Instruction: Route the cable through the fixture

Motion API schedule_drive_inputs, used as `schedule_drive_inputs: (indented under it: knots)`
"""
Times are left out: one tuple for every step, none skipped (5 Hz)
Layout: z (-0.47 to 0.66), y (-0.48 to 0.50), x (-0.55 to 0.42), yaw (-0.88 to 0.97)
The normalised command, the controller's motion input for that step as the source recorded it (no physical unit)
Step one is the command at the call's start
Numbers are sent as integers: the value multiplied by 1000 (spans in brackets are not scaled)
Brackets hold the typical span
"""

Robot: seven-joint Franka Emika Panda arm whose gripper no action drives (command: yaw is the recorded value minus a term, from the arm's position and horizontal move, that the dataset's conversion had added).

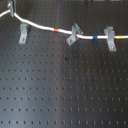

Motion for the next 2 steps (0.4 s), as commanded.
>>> schedule_drive_inputs:
  knots:
    - [476,74,45,0]
    - [359,90,-42,-34]
